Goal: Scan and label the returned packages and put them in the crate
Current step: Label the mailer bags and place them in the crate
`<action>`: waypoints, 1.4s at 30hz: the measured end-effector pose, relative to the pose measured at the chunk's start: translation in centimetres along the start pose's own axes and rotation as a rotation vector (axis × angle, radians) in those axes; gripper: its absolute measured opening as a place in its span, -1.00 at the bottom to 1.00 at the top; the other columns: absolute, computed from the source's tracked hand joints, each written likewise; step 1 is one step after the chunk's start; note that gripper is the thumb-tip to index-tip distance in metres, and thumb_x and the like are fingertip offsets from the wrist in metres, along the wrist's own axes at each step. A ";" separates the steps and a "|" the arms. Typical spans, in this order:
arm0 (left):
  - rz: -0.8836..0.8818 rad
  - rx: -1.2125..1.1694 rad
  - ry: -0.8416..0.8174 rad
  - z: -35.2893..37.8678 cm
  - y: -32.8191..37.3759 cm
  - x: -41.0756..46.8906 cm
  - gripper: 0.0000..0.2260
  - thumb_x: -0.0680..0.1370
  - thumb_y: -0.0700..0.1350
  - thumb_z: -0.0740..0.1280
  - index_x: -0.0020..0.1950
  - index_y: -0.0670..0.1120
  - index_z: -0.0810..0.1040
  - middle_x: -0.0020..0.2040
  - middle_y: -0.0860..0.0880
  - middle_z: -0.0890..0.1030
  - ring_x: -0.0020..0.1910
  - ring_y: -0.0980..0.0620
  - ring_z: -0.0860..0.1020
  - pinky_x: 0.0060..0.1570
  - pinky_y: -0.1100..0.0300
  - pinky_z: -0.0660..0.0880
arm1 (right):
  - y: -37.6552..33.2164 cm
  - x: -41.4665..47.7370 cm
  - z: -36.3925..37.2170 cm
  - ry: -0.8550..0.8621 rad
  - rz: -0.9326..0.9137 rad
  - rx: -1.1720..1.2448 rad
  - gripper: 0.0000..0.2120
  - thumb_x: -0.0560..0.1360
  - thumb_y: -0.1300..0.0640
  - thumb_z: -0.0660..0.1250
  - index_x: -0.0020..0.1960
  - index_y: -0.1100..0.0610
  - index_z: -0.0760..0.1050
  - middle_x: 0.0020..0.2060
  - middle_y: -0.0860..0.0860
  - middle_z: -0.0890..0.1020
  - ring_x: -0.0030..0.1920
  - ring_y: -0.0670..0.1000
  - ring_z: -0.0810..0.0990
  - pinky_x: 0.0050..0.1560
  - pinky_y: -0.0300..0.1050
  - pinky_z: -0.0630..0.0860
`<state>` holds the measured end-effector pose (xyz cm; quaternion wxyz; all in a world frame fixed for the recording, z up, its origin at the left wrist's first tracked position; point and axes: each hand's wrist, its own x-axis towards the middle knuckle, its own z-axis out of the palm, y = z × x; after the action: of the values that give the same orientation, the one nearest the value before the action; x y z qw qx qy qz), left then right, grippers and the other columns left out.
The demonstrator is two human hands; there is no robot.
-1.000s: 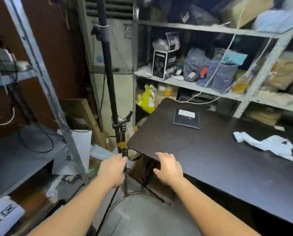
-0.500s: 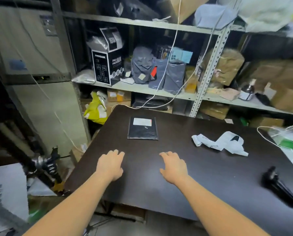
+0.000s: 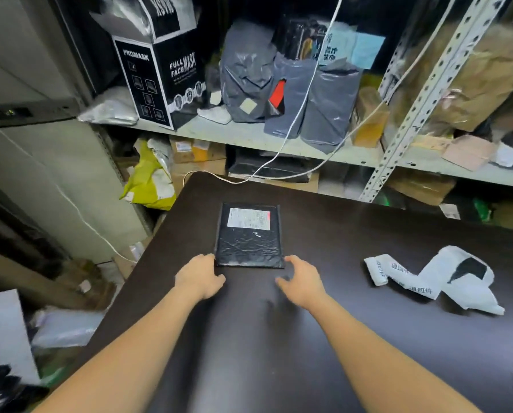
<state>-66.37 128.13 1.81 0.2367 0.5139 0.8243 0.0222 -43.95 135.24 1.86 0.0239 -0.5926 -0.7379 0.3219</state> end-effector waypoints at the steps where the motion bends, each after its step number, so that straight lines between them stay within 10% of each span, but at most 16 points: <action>1: -0.038 -0.080 0.005 0.2 0.3 1.1 -0.54 0.55 0.06 0.32 0.41 -0.09 0.42 0.35 -0.12 0.48 0.35 -0.13 0.45 0.29 0.04 0.44 | 0.1 1.6 0.2 0.004 0.029 0.064 -0.46 0.54 0.04 0.39 0.47 0.09 0.35 0.28 0.10 0.55 0.31 0.13 0.51 0.21 -0.09 0.43; 13: -0.444 -0.899 0.129 2.2 3.0 9.1 -0.41 0.45 -0.09 0.54 0.40 -0.22 0.45 0.10 -0.18 0.67 0.02 -0.15 0.66 0.07 0.00 0.61 | 0.5 12.5 1.8 0.009 0.245 0.468 -0.71 0.48 0.10 0.48 0.16 0.18 0.63 0.03 0.09 0.70 0.09 0.13 0.65 0.12 -0.07 0.58; 20: -0.373 -1.100 -0.008 2.8 4.3 6.7 -0.84 0.48 -0.30 0.50 0.03 -0.17 0.64 -0.12 -0.12 0.71 -0.31 0.01 0.63 -0.36 0.22 0.52 | 3.3 7.7 0.6 0.065 0.099 0.509 -0.92 0.52 0.21 0.45 -0.04 0.16 0.56 -0.12 0.05 0.70 -0.05 0.12 0.65 0.01 -0.09 0.56; 27: -0.109 -1.062 -0.079 5.0 9.8 0.1 -0.80 0.41 -0.31 0.55 -0.11 -0.16 0.57 -0.45 0.11 0.60 -0.55 0.23 0.52 -0.57 0.37 0.37 | 9.1 -3.6 -2.9 0.242 0.111 0.491 -0.75 0.55 0.22 0.41 -0.11 -0.08 0.42 -0.26 -0.16 0.58 -0.37 -0.33 0.52 -0.33 -0.49 0.39; 32: 0.120 -0.981 -0.145 8.1 14.9 -4.6 -0.65 0.44 -0.15 0.56 0.10 0.01 0.48 -0.31 -0.12 0.56 -0.35 0.03 0.52 -0.26 0.15 0.44 | 15.1 -10.8 -5.2 0.359 0.218 0.467 -0.85 0.54 0.21 0.42 -0.04 0.02 0.48 -0.21 -0.08 0.62 -0.20 -0.06 0.60 -0.24 -0.33 0.42; 36: 0.238 -0.877 -0.293 11.6 19.1 -8.6 -0.70 0.47 -0.14 0.53 0.05 0.03 0.45 -0.31 -0.15 0.45 -0.31 -0.04 0.45 -0.19 0.06 0.44 | 20.5 -16.4 -6.4 0.389 0.300 0.383 -0.78 0.53 0.18 0.41 -0.14 -0.06 0.43 -0.29 -0.18 0.56 -0.31 -0.28 0.51 -0.33 -0.47 0.37; 42: 0.238 -0.758 -0.222 16.8 25.4 -13.2 -0.65 0.34 -0.20 0.63 -0.12 -0.08 0.46 -0.25 -0.02 0.59 -0.30 0.02 0.49 -0.37 0.35 0.37 | 28.0 -21.4 -7.7 0.339 0.390 0.287 -0.77 0.50 0.16 0.39 -0.21 -0.05 0.37 -0.34 -0.11 0.55 -0.30 -0.08 0.51 -0.19 -0.16 0.48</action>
<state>-33.44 125.30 -1.10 0.4924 0.4812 0.6622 0.2959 -10.34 122.16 1.25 0.1679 -0.7593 -0.5425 0.3178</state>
